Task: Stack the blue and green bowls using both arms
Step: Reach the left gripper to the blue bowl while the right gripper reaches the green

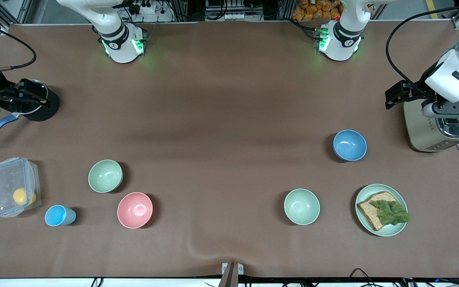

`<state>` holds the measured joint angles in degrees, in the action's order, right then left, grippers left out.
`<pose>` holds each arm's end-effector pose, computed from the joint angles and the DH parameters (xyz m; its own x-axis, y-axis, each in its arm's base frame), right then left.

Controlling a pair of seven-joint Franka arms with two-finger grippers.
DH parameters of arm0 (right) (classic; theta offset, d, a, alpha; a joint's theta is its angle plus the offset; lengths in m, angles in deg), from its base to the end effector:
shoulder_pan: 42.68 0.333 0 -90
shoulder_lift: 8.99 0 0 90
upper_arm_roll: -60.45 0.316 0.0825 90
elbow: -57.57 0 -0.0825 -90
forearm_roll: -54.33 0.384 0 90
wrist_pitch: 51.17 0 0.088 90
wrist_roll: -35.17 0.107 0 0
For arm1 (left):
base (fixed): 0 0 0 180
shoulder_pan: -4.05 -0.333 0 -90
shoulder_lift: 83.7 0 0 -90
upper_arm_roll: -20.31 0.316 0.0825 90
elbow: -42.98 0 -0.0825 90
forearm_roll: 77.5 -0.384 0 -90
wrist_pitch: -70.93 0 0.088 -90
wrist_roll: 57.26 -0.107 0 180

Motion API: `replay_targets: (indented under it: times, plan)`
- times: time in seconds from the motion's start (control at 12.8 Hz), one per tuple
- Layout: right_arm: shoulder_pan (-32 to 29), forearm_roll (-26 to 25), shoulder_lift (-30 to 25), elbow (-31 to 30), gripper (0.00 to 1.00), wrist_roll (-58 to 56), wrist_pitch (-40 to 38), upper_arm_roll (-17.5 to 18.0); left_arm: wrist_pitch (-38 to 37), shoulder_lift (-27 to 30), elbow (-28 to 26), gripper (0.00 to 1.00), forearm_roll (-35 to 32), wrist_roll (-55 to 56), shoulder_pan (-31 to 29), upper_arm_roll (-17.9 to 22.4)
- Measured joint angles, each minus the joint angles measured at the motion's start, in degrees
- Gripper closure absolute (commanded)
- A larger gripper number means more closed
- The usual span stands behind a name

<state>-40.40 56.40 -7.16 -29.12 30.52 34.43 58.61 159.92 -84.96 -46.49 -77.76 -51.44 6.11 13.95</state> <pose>0.5567 0.0087 0.6273 0.9947 0.0914 -0.0479 0.0896 -0.9952 -0.0391 0.5533 -0.0807 0.6152 0.9985 -0.0453 -0.0299 -0.0454 -0.9990 -0.0052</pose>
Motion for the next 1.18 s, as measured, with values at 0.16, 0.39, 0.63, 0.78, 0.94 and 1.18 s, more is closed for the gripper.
replay_targets:
  times: [0.16, 0.39, 0.63, 0.78, 0.94, 1.18]
  plan:
    - [0.0, 0.0, 0.01, 0.22, 0.0, -0.08, -0.23, -0.06, -0.13, 0.0, 0.13, 0.0, 0.0, 0.0, 0.0, 0.01]
    - [0.0, 0.0, 0.01, 0.42, 0.0, -0.08, -0.41, -0.13, -0.18, -0.3, 0.13, 0.0, -0.01, -0.01, -0.3, 0.41]
    - [0.0, 0.0, 0.07, 0.56, 0.0, -0.08, -0.78, -0.35, 3.05, -3.36, -2.76, 0.0, -0.02, -1.24, -3.69, 1.42]
    - [0.11, 0.01, 0.19, 0.59, 0.0, -0.19, -0.77, -0.35, 13.49, -5.75, -10.67, 0.0, -0.02, -2.36, -6.35, 1.59]
    - [0.32, 0.05, 1.24, 0.47, 0.0, -0.98, -0.79, -0.29, 25.15, -7.06, -20.02, 0.0, -1.16, -2.53, -6.75, 1.56]
    - [2.06, 0.49, 7.08, -0.11, 0.0, -4.42, 1.4, -0.14, 39.38, -8.61, -31.14, 0.0, -4.69, -2.53, -6.69, 1.46]
